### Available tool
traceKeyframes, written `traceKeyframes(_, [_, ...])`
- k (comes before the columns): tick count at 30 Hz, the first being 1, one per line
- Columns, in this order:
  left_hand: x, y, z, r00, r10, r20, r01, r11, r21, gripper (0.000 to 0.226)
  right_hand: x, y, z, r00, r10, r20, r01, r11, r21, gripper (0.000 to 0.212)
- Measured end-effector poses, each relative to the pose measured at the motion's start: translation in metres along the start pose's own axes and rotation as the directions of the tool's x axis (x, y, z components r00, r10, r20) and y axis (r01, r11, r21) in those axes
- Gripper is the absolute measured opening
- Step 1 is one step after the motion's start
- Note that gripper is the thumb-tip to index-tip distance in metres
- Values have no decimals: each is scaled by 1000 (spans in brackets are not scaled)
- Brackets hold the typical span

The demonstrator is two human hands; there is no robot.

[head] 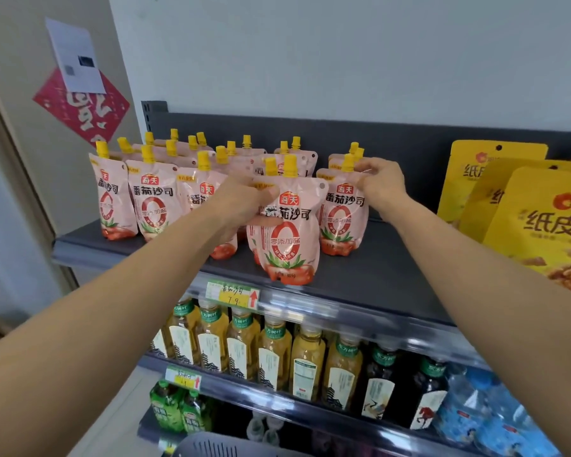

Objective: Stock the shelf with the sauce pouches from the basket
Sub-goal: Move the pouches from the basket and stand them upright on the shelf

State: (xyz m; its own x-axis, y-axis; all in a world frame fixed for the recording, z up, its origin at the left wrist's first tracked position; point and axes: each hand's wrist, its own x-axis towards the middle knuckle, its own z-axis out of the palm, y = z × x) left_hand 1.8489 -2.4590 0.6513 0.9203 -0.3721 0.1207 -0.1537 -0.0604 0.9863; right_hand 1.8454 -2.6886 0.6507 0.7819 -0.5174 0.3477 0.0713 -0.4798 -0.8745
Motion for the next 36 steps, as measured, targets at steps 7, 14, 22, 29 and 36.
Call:
traceKeyframes(7, [4,8,23,999,-26,35,26,1000,3,14,-8,0,-16,997,-13,-73,3,992,-128,35])
traceKeyframes(14, [10,4,48,993,-89,82,91,996,-20,25,-20,-4,-24,981,-35,-191,-6,977,-211,20])
traceKeyframes(22, [19,5,59,986,-112,120,111,994,14,35,-31,-11,-31,960,-56,-275,-29,955,-296,22])
traceKeyframes(29, [24,5,62,983,-90,161,80,995,67,37,-37,-19,-27,939,-76,-336,-16,965,-261,21])
traceKeyframes(36, [23,6,63,984,16,180,-60,968,244,44,-47,-33,-27,926,-120,-358,29,968,-250,20])
